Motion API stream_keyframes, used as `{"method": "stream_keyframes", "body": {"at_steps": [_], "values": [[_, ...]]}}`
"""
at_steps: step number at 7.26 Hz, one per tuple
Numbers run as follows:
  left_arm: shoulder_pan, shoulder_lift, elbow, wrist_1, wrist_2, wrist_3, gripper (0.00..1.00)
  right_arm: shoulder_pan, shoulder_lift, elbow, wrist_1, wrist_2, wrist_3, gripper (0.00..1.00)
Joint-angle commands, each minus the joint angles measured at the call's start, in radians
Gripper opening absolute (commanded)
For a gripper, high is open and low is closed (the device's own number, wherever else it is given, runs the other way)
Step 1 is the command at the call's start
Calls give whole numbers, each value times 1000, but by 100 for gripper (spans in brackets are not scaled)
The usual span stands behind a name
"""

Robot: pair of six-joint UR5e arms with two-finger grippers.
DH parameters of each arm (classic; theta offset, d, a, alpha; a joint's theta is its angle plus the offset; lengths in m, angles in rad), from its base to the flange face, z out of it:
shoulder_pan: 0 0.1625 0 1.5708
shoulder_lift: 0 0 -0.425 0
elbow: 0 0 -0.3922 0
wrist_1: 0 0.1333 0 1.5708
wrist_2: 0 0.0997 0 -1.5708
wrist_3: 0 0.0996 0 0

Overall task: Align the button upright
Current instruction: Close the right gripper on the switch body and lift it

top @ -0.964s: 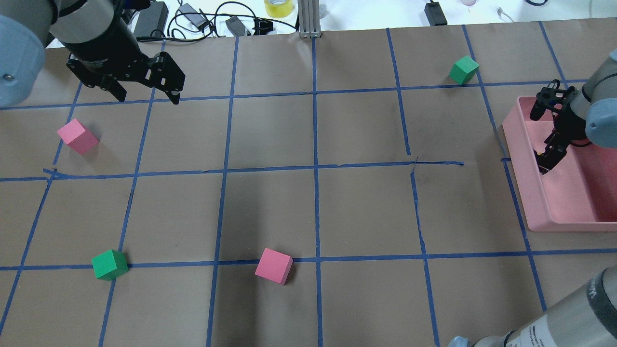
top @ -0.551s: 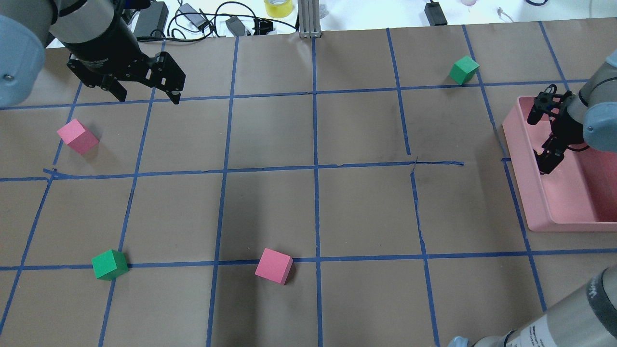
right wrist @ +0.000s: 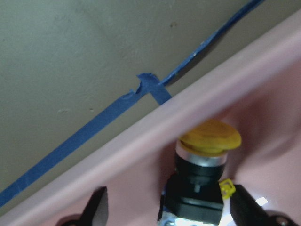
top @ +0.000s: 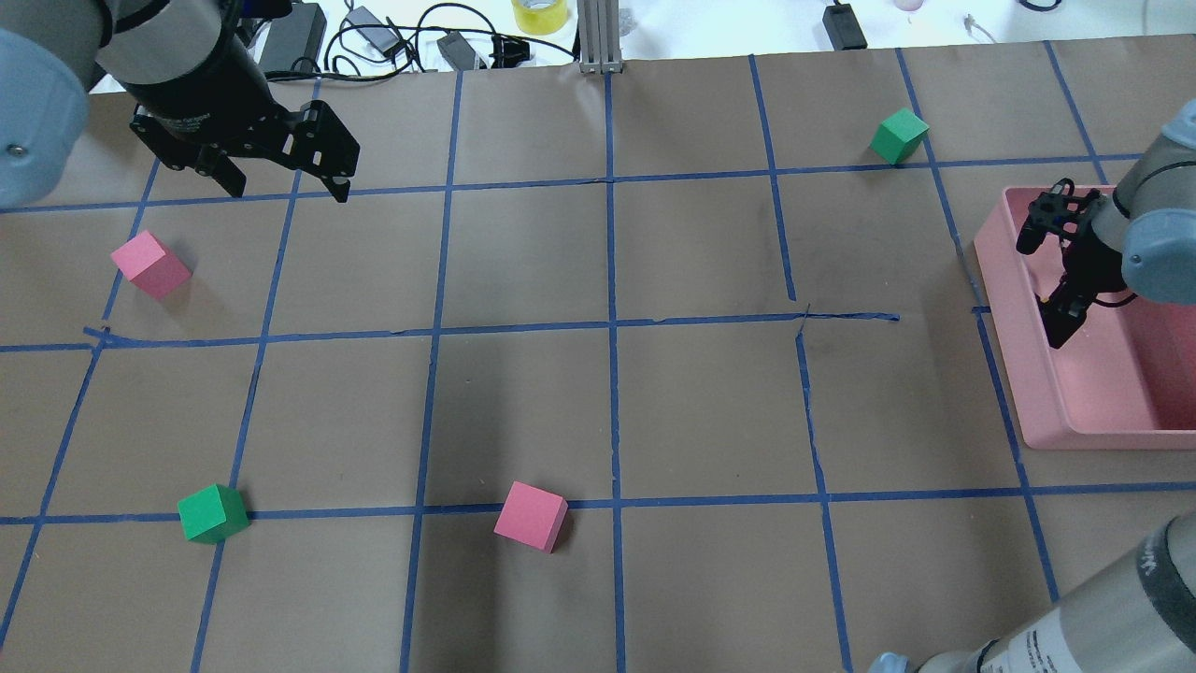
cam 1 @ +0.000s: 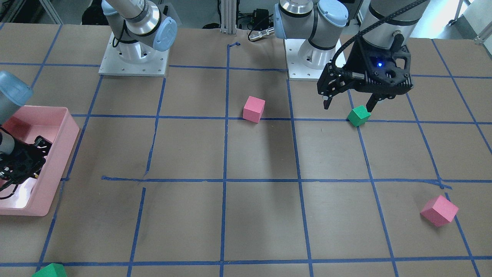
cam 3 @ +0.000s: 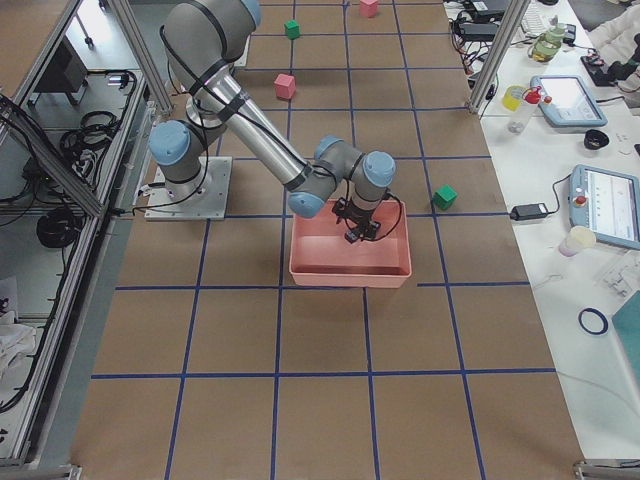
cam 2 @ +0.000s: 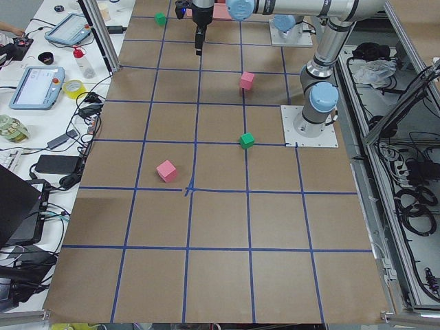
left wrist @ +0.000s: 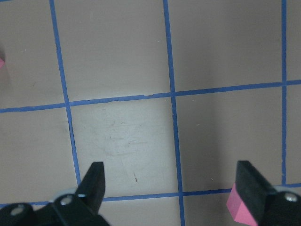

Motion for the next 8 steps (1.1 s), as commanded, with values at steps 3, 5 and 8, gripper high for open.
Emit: {"method": "stream_keyframes", "body": {"at_steps": [3,5,8], "values": [[0,0,0,-1,4,1,100,0,-11,-12,5,-49,84,0],[0,0,0,1,3,1,100,2,-68,-19,13,-46,85,0],[0,0,0,-1,6,3,100,2,-142,-112,149,2,163,0]]}}
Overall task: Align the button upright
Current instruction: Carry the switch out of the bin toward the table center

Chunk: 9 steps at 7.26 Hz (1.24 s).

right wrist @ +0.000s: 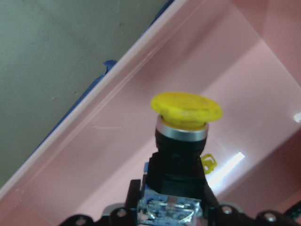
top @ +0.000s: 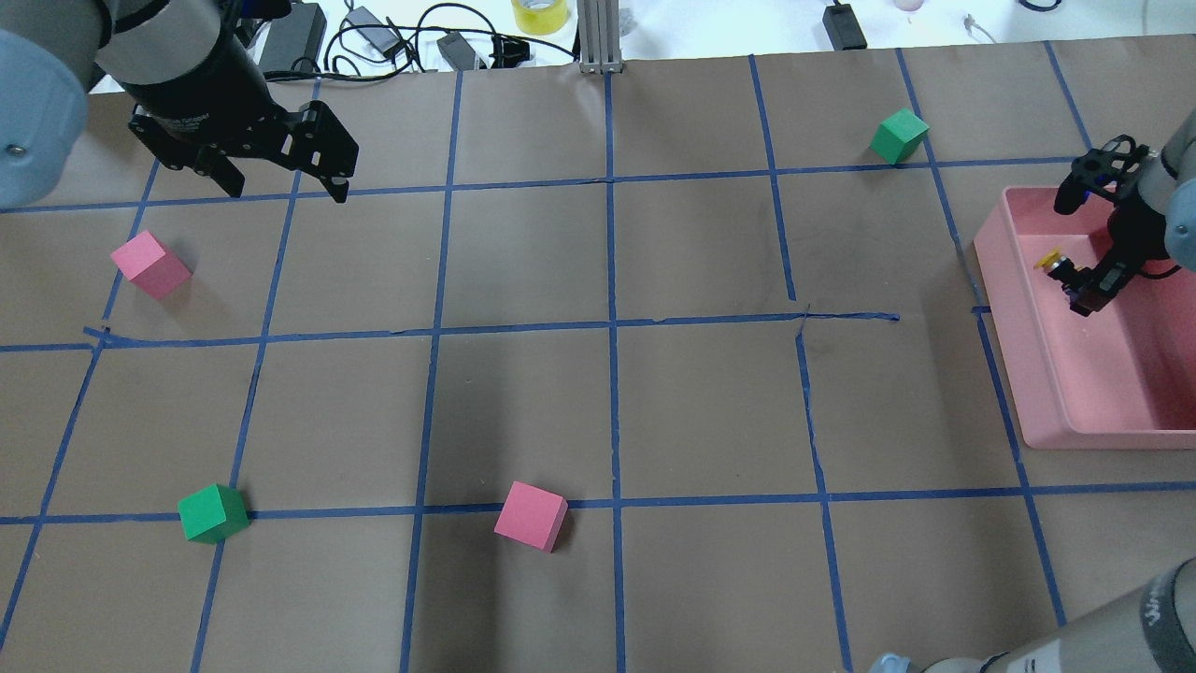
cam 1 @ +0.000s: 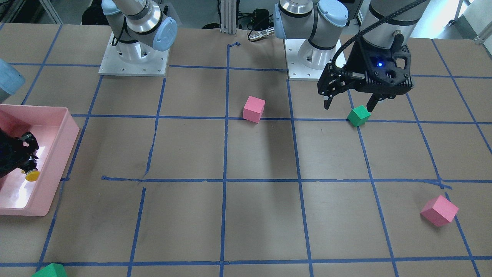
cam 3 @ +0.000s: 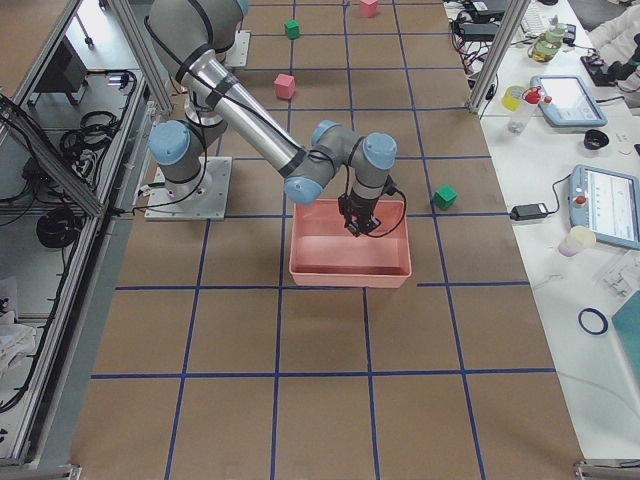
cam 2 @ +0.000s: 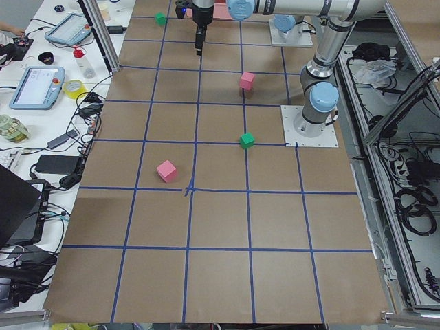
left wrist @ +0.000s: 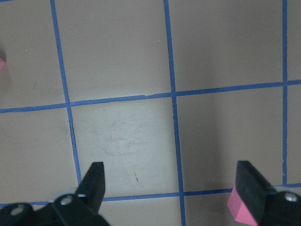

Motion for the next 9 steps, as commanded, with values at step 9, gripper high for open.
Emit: {"method": "stream_keyframes", "body": {"at_steps": [9], "values": [[0,0,0,0,2,-4,100,498,19,-218,148,123,631,0]]}}
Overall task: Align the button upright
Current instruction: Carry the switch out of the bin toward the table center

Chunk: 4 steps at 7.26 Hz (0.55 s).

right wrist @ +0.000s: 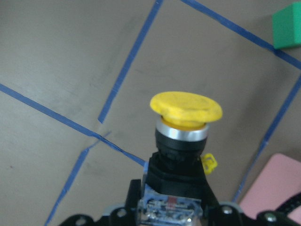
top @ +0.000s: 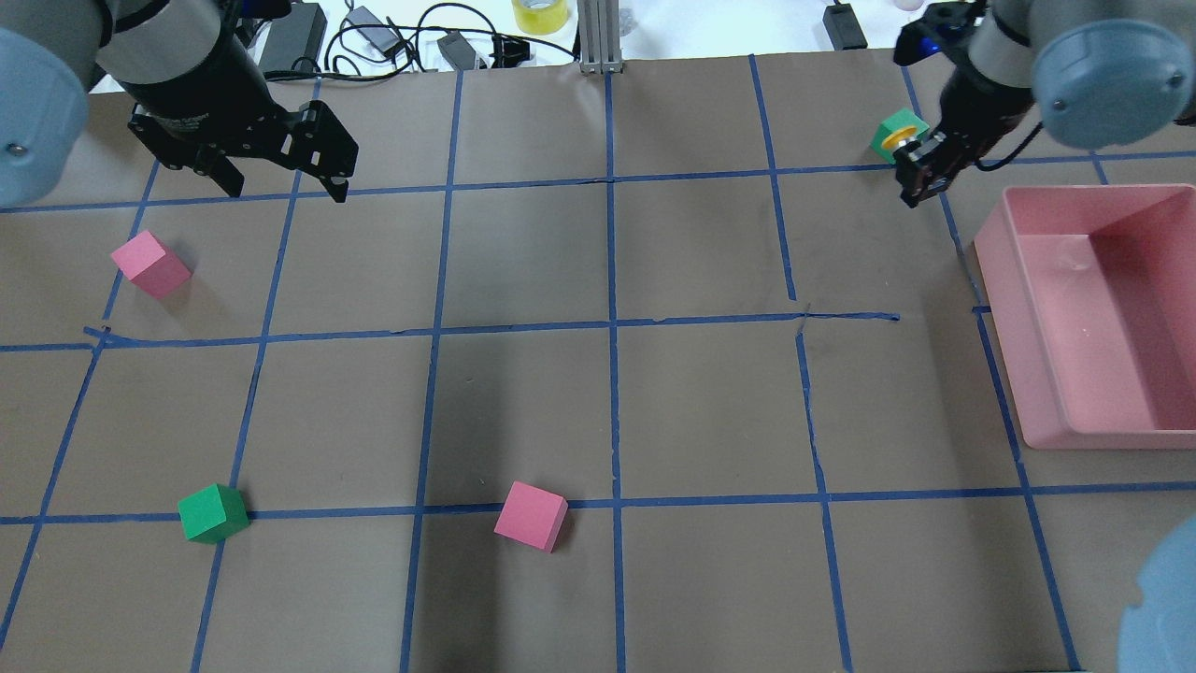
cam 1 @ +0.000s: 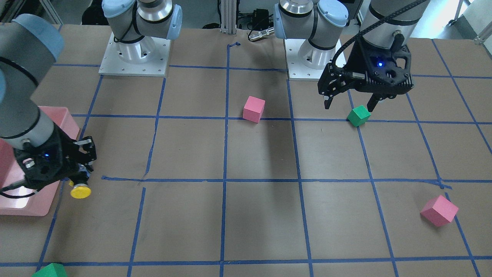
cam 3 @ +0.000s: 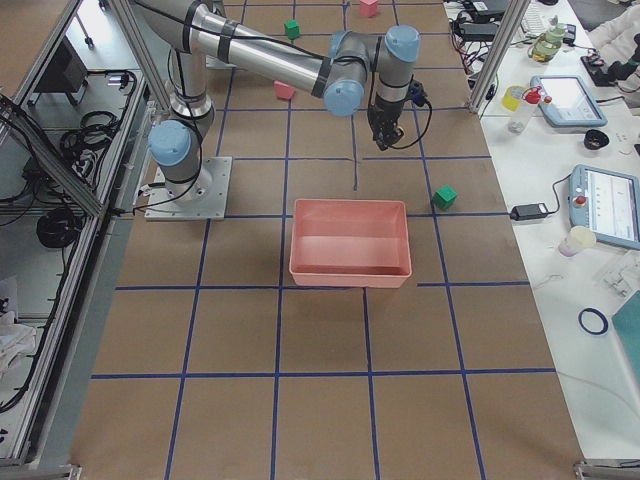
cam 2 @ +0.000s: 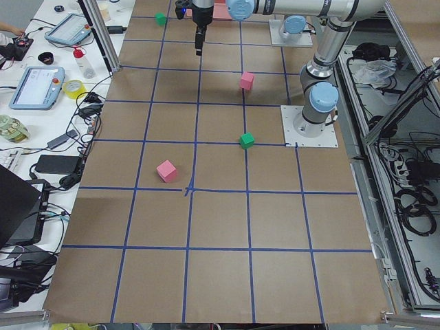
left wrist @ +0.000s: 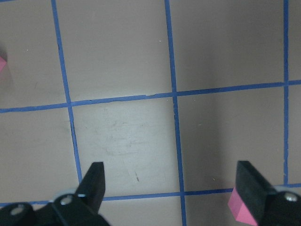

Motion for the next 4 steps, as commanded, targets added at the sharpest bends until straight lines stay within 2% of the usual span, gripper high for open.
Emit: {"method": "stream_keyframes", "body": {"at_steps": [1,3,4], "values": [[0,0,0,0,0,-3,100,147,105,-3,-94,-12,-187,0],[-2,2,-17,3,0,-3,100,176,130,-3,-139,-15,-460,0],[-2,6,-26,3,0,-5,100,192,135,-1,-185,-51,-693,0]]}}
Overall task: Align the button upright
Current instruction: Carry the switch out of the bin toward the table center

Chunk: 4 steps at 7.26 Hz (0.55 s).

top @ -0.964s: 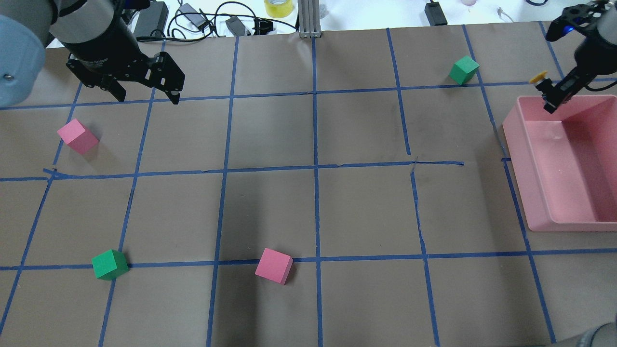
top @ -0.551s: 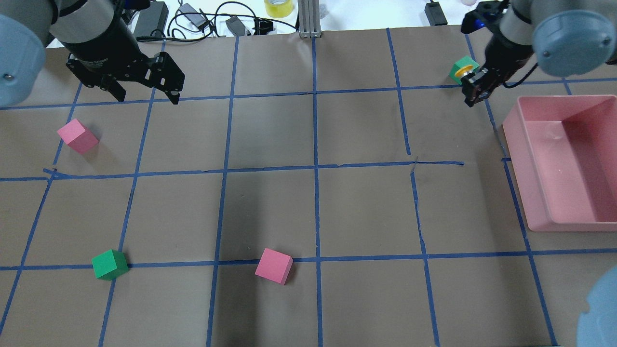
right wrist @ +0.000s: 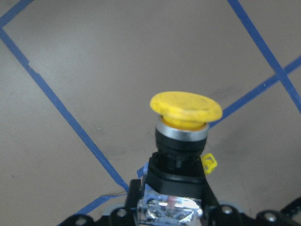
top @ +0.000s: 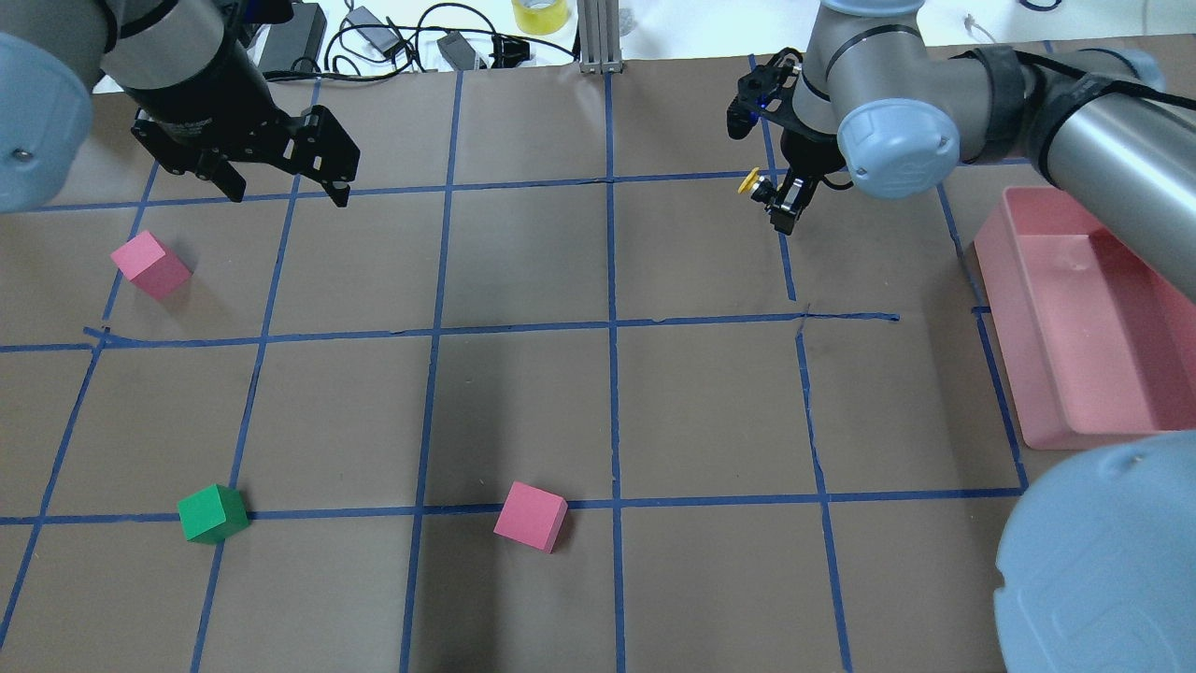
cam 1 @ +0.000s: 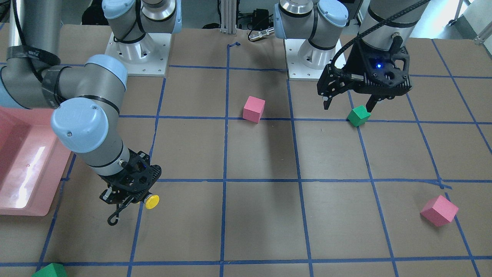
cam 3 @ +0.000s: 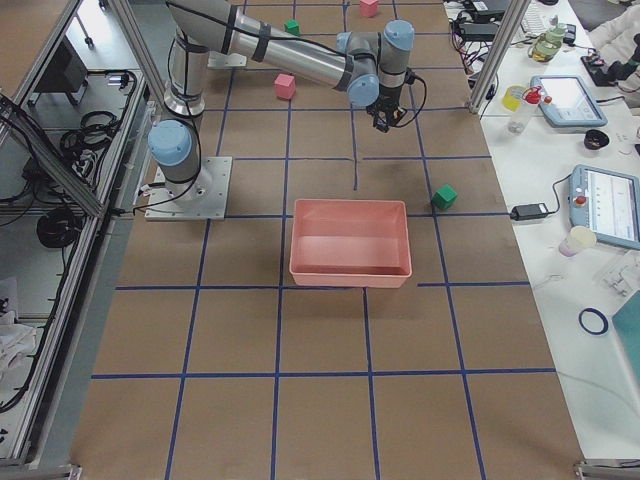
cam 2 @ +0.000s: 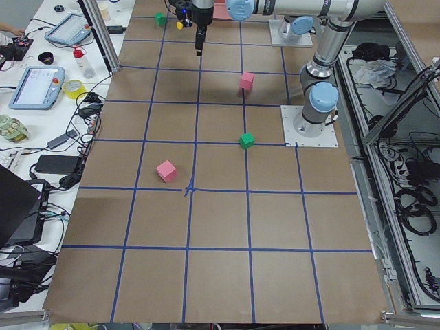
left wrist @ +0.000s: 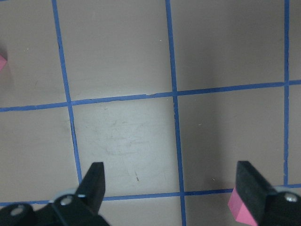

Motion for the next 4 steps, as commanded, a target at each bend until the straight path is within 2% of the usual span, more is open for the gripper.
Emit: {"method": "stream_keyframes", "body": {"at_steps": [1,2,4], "values": [[-1,5,-13,1,2,-1,100,32,26,1,-69,-34,-439,0],[-2,7,-19,1,2,-1,100,60,26,-1,-99,-34,-529,0],[-5,15,-58,36,0,-4,100,124,61,-1,-178,-33,-922,0]]}}
